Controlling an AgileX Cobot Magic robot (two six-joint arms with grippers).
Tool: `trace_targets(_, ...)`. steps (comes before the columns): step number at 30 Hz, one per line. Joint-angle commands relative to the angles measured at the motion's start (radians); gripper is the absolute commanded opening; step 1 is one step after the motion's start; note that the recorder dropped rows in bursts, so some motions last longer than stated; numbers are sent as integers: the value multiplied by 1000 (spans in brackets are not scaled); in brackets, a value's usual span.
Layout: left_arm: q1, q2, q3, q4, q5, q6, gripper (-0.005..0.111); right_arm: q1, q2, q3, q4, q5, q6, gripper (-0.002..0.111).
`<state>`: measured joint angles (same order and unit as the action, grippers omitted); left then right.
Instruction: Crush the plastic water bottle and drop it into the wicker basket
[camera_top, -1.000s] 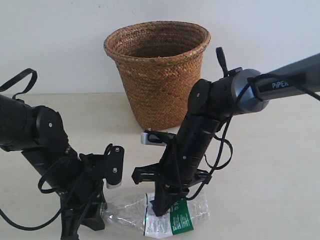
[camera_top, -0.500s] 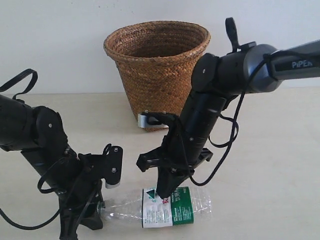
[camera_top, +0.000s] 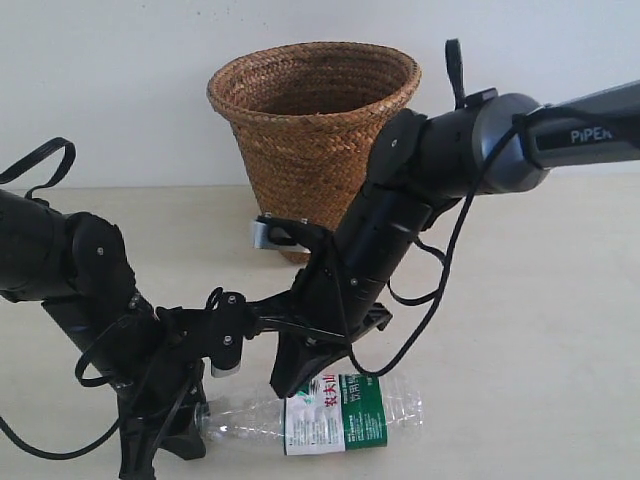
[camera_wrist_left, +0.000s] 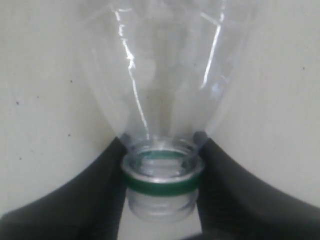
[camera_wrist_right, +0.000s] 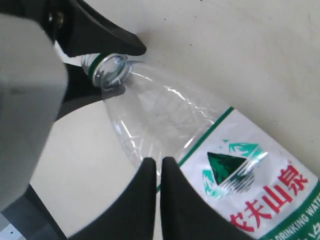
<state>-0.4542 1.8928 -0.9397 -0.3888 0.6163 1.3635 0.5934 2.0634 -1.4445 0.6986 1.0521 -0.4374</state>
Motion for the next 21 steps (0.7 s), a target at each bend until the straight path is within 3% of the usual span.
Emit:
trace_targets(1, 1, -2, -1, 5, 2, -18, 4, -1, 37, 2, 33, -12, -13, 0)
trace_targets(21, 1, -2, -1, 3, 4, -25, 4, -5, 202, 2, 20, -42, -20, 0)
